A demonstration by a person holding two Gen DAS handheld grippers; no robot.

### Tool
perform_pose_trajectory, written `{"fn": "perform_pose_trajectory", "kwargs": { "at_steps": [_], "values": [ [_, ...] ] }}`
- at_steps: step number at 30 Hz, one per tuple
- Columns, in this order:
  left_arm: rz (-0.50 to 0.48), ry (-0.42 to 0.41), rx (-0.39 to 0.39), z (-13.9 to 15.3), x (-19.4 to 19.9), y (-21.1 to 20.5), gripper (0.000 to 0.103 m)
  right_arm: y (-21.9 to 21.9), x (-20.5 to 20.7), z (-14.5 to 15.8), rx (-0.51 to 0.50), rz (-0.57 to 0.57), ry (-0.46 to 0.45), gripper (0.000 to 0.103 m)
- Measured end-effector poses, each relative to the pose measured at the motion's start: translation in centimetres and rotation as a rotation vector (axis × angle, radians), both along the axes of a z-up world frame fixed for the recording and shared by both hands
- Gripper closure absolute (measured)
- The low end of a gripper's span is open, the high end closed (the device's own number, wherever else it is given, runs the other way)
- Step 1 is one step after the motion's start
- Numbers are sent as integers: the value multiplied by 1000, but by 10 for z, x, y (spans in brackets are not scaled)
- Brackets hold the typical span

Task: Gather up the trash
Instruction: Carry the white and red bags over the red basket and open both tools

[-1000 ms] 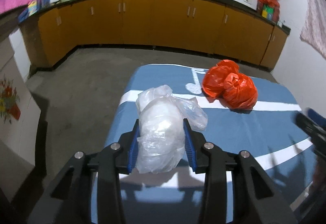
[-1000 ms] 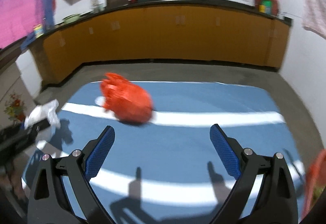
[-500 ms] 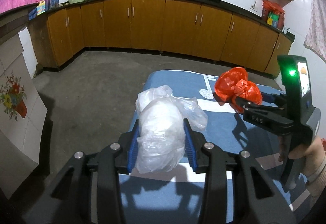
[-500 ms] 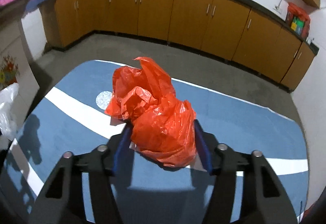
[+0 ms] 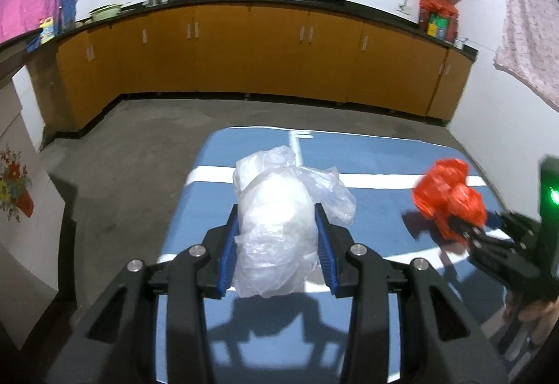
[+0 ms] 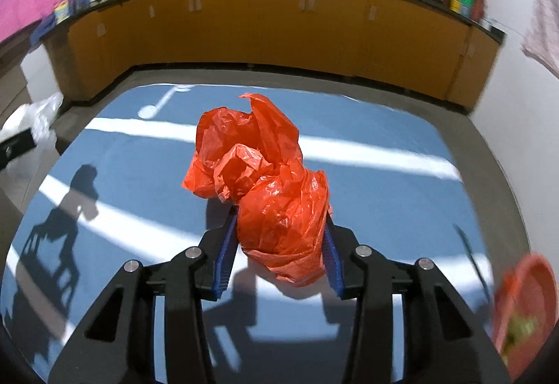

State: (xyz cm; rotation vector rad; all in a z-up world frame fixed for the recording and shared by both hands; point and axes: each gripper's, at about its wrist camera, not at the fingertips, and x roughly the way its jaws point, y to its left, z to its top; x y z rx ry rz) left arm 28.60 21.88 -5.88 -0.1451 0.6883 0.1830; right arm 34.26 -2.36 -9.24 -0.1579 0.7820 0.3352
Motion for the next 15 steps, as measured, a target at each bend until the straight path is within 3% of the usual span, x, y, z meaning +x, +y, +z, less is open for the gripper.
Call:
{"fn": "perform_pose_trajectory", "kwargs": {
  "at_steps": [15],
  "values": [
    [-202,-5,-22,33,-34,-111,63,-159,-117,53,50,-311,-72,59]
  ]
}}
